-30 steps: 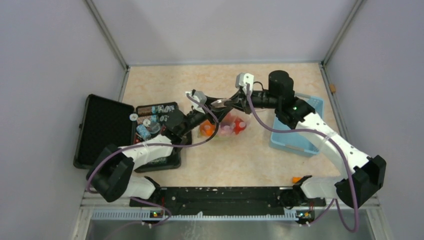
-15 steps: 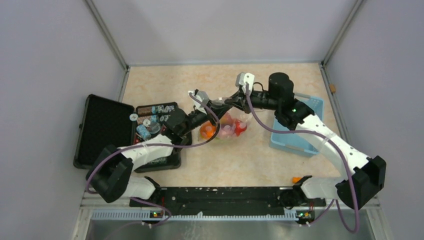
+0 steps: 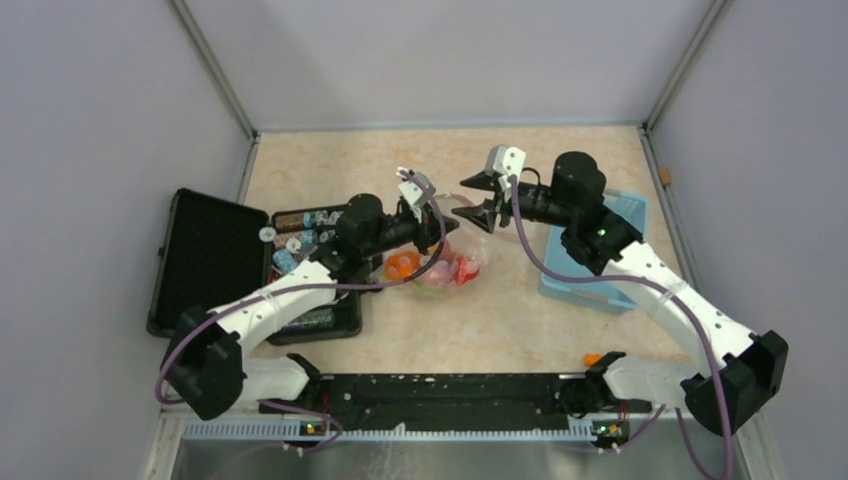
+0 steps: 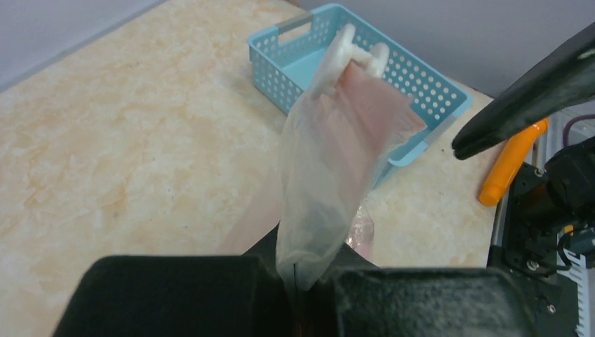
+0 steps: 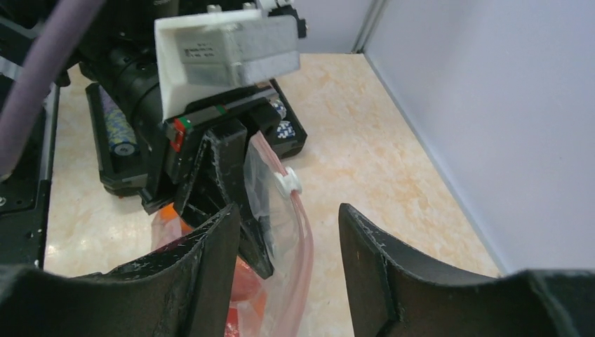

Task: Place the food in the zip-top bag and seal the zipper
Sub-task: Zip the zipper food storage bag at the center of the board.

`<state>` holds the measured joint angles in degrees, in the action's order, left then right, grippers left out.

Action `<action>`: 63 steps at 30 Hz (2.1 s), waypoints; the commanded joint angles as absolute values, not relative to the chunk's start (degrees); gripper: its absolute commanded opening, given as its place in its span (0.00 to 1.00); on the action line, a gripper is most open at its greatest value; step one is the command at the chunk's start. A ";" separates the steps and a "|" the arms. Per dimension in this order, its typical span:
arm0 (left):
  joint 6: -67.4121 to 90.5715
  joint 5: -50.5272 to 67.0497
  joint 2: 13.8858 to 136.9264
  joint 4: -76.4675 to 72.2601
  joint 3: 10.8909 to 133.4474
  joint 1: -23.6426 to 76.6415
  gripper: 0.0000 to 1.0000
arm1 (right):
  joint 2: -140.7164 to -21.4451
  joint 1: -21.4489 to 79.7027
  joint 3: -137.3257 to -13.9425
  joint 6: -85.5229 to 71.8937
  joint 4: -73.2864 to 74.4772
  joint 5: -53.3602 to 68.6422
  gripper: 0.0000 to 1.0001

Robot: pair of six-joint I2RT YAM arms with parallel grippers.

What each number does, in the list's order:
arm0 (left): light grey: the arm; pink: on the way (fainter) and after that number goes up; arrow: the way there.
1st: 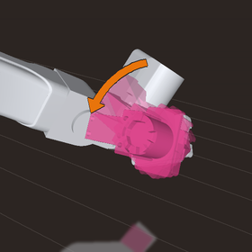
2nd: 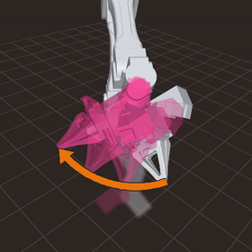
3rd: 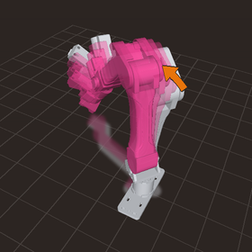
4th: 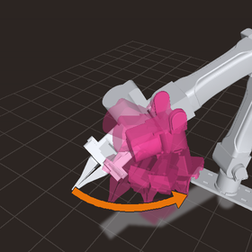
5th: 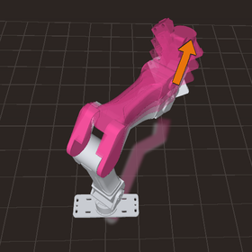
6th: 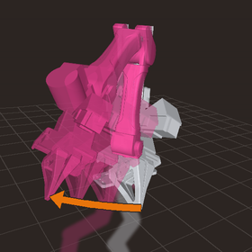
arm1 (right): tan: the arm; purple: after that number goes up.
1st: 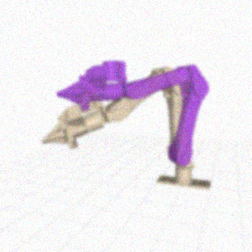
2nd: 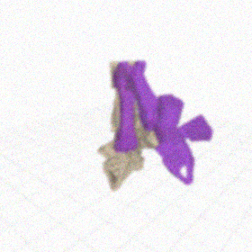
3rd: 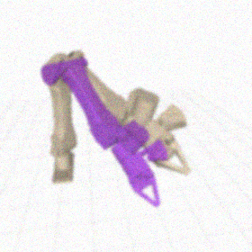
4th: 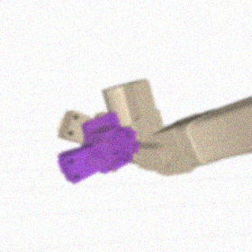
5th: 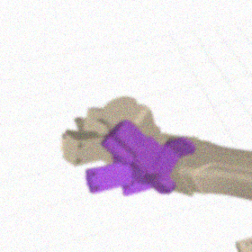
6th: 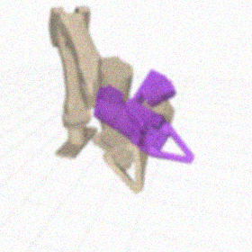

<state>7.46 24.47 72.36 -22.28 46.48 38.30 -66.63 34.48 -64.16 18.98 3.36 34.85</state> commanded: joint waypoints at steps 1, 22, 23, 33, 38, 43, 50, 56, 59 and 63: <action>3.68 27.17 70.90 -13.08 51.24 38.10 0.00 | -65.78 34.55 -65.11 19.55 1.54 39.98 0.52; 0.53 29.96 72.11 -7.87 54.29 38.10 0.00 | -68.35 34.54 -64.46 20.66 1.47 41.89 0.20; 0.53 29.92 72.15 -7.67 54.34 38.06 0.00 | -68.45 34.54 -64.38 20.55 1.04 41.88 0.15; 0.53 30.59 71.94 -8.00 54.10 38.06 0.00 | -68.74 34.55 -65.08 22.60 4.75 43.83 0.34; -0.48 30.79 72.10 -7.93 54.27 38.07 0.00 | -69.56 34.55 -66.05 23.23 6.65 45.21 0.22; -0.76 30.02 71.98 -7.93 53.72 38.06 0.00 | -68.24 34.54 -64.91 22.85 4.50 44.71 0.16; -0.36 30.06 72.43 -8.72 53.58 38.06 0.00 | -67.12 34.54 -63.84 22.15 2.91 43.90 0.25; -0.52 30.10 73.03 -8.31 54.50 38.06 0.00 | -66.70 34.54 -63.32 22.43 2.75 43.95 0.27; -0.45 29.80 72.96 -8.44 54.50 38.10 0.00 | -66.90 34.54 -63.42 23.01 3.59 43.38 0.21; -0.44 29.70 72.93 -8.52 54.40 38.08 0.00 | -67.45 34.54 -63.84 23.77 5.54 42.05 0.13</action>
<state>-0.01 29.52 72.75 -6.00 51.77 38.30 -68.38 34.48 -64.12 22.61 5.52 42.72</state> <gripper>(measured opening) 0.004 0.168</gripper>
